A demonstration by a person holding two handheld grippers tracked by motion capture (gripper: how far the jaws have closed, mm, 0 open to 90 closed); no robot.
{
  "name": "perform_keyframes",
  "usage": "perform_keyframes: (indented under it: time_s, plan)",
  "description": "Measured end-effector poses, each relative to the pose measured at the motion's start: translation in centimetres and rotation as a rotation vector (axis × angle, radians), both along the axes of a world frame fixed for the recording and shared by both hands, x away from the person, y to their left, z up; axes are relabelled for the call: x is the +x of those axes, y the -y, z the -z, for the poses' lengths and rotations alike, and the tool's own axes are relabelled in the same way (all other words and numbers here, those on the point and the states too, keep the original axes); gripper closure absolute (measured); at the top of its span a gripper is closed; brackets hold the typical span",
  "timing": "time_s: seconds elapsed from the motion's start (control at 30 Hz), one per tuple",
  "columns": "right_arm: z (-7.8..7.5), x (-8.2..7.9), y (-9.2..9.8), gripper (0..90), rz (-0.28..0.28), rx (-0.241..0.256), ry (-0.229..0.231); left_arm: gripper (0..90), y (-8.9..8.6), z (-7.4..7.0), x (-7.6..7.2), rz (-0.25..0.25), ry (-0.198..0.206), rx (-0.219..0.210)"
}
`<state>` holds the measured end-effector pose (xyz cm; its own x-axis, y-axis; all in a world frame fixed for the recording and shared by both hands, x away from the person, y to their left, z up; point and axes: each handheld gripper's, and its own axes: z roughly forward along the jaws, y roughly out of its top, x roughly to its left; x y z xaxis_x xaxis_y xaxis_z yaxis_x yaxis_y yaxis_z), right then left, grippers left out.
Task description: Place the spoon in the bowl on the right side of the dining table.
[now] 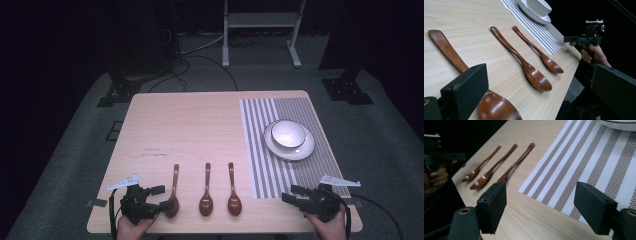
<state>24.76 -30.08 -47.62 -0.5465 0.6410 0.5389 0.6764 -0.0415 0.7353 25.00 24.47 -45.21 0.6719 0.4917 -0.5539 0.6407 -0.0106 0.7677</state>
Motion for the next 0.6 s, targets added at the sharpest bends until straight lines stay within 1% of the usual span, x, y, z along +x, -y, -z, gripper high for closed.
perform_keyframes:
  time_s: [0.03,0.07,0.2,0.37,0.57,0.6]
  plan:
    - [0.0,0.0,0.0,25.1,0.000,0.000,0.000,0.0,0.0,0.0,0.0,0.000,0.000,0.000]
    - [0.0,0.1,-0.1,25.2,0.001,-0.004,-0.001,0.0,0.0,0.1,0.0,-0.001,-0.009,-0.009]
    - [-0.2,0.4,-0.3,25.2,-0.007,-0.006,-0.005,0.0,0.1,0.1,0.0,0.004,-0.010,-0.001]
    - [-0.5,0.6,-0.7,25.1,-0.017,-0.013,-0.005,0.0,0.3,0.0,0.1,0.012,-0.014,-0.007]
    - [-0.9,1.3,-1.3,25.2,-0.035,-0.033,-0.002,0.0,0.5,0.1,0.2,0.013,-0.024,-0.013]
    - [-1.1,1.5,-1.6,25.2,-0.041,-0.040,-0.002,0.0,0.5,0.1,0.1,0.019,-0.020,-0.008]
